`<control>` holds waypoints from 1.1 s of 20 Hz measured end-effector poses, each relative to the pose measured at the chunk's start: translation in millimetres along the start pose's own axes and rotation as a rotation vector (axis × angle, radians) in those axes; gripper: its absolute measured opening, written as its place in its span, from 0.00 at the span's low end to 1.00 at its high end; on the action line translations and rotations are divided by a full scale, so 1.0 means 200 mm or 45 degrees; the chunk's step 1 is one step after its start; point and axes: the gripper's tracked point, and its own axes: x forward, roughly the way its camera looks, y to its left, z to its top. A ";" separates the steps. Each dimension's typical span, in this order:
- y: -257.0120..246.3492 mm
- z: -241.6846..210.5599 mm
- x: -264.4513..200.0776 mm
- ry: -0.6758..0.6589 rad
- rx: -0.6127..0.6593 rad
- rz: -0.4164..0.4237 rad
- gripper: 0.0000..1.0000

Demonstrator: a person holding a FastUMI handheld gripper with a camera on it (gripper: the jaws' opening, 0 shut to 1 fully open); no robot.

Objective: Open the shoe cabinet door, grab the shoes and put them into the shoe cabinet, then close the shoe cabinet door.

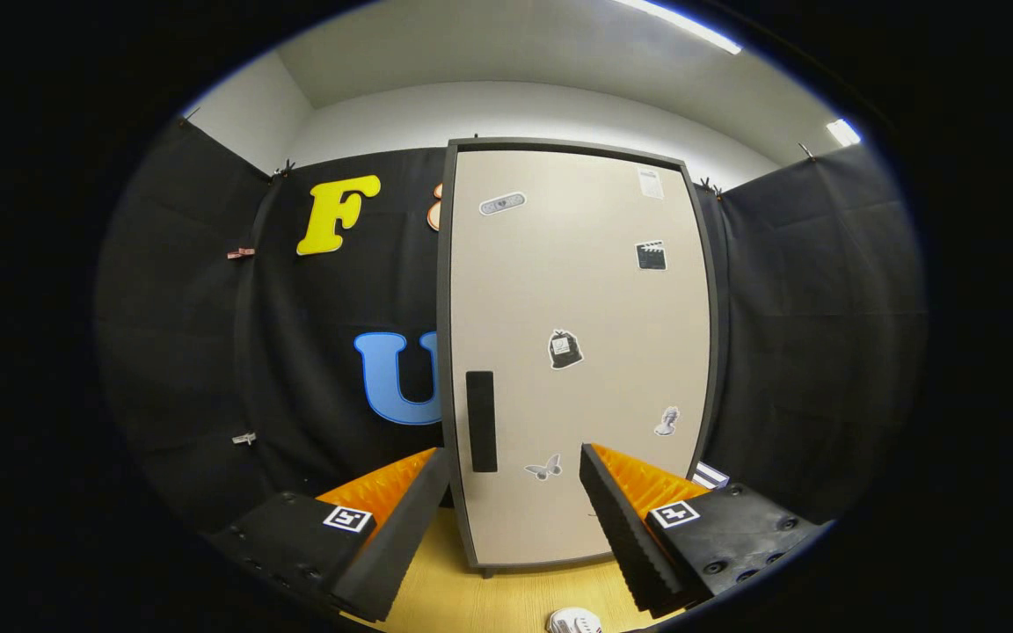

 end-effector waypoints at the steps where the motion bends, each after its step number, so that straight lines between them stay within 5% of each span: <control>1: 0.01 -0.01 0.01 0.008 -0.002 -0.002 0.99; 22: 0.11 -0.15 0.69 0.037 0.028 -0.050 0.96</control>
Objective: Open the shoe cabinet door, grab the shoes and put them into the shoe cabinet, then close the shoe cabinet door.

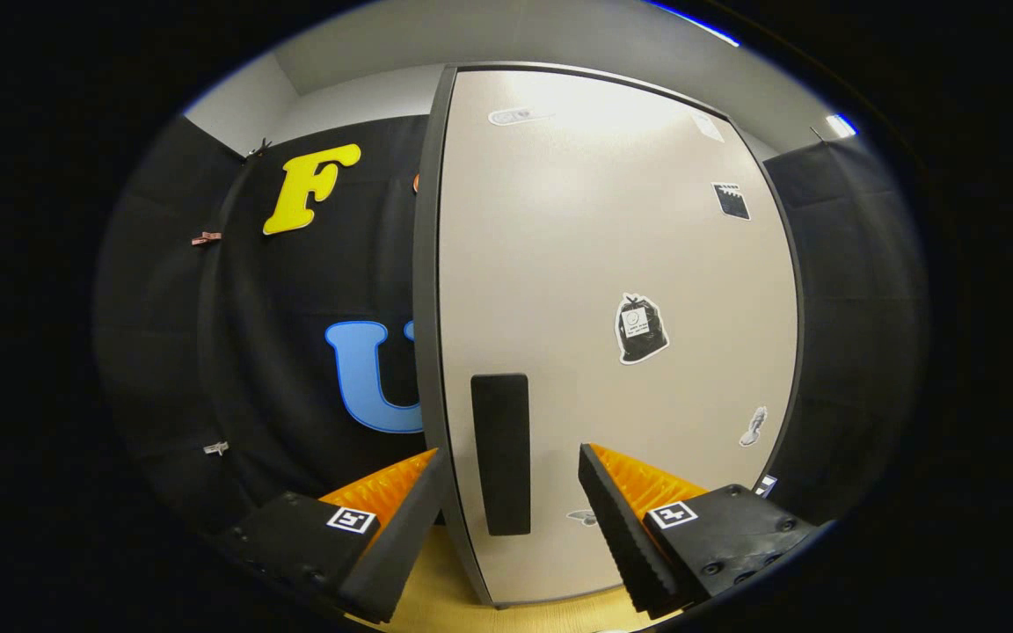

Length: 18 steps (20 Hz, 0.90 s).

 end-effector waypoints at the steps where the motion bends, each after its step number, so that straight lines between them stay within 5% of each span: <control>1: 0.00 0.00 0.02 -0.001 0.001 -0.004 0.96; 6: 0.01 -0.03 0.09 0.008 0.010 -0.002 0.81; 7: 0.01 -0.04 0.10 0.014 0.008 -0.001 0.67; 10: 0.02 -0.06 0.10 0.018 -0.012 -0.004 0.59; 12: 0.02 -0.06 0.10 0.015 -0.013 -0.009 0.38; 18: 0.02 -0.06 0.09 0.029 -0.039 -0.002 0.31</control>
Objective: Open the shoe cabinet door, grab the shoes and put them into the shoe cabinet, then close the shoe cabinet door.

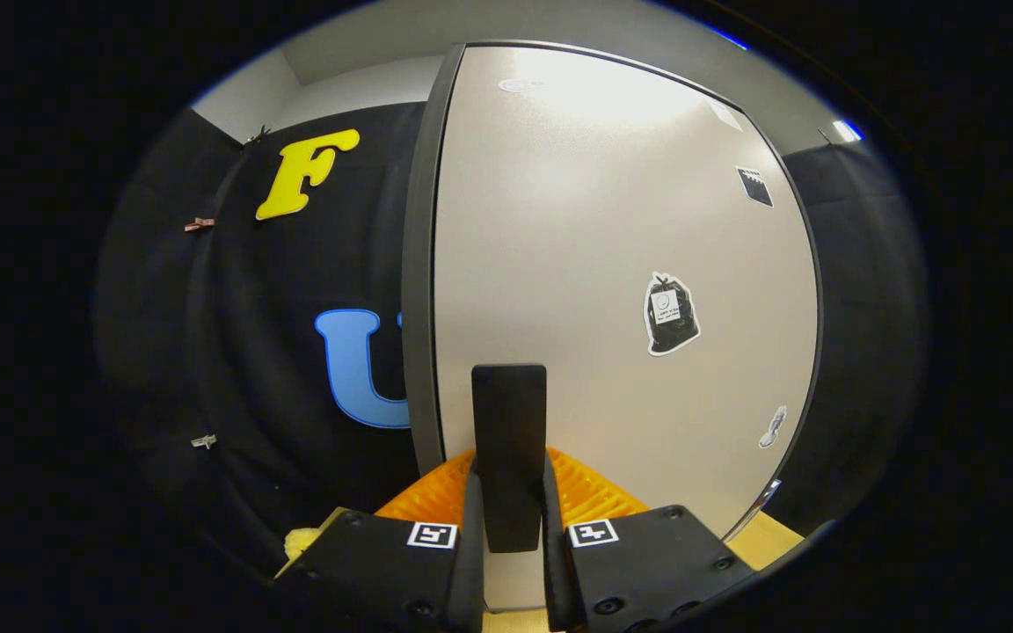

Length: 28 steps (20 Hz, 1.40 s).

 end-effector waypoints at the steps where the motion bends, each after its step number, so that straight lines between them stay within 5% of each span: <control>1: 0.00 0.00 -0.01 -0.001 -0.010 0.001 0.31; 28: -0.17 0.06 -0.58 0.046 0.039 0.395 0.31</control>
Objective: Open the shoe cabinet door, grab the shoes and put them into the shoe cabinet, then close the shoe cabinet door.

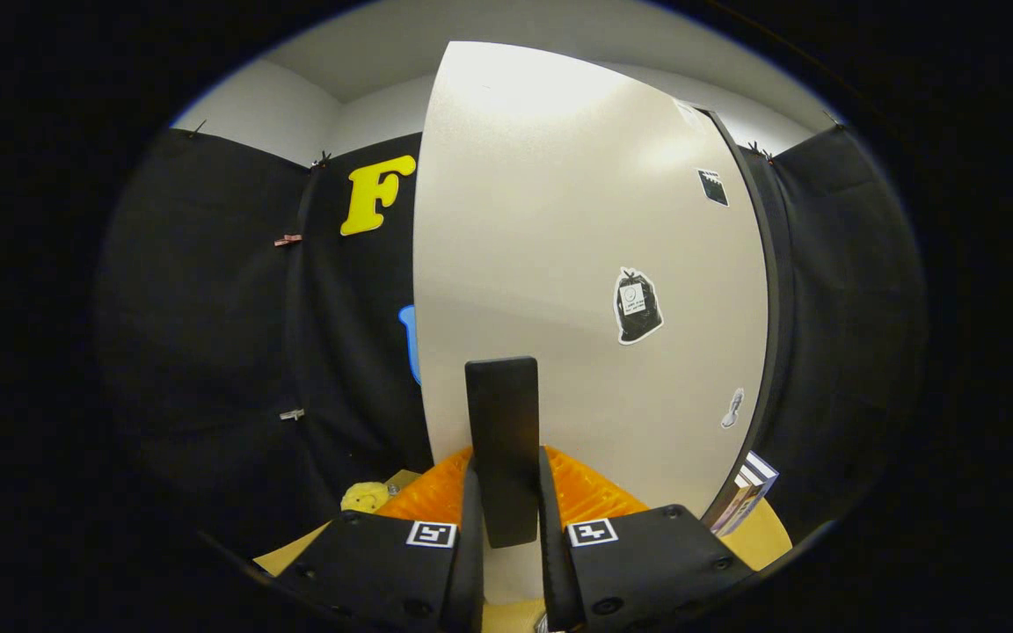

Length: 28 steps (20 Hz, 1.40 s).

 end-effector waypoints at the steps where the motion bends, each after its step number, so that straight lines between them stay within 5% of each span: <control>1: -0.01 0.00 -0.03 0.002 0.001 0.015 0.31; 13: -0.20 0.01 -0.36 0.017 0.005 0.106 0.31; 28: -0.57 0.08 -0.74 -0.016 0.054 -0.084 0.30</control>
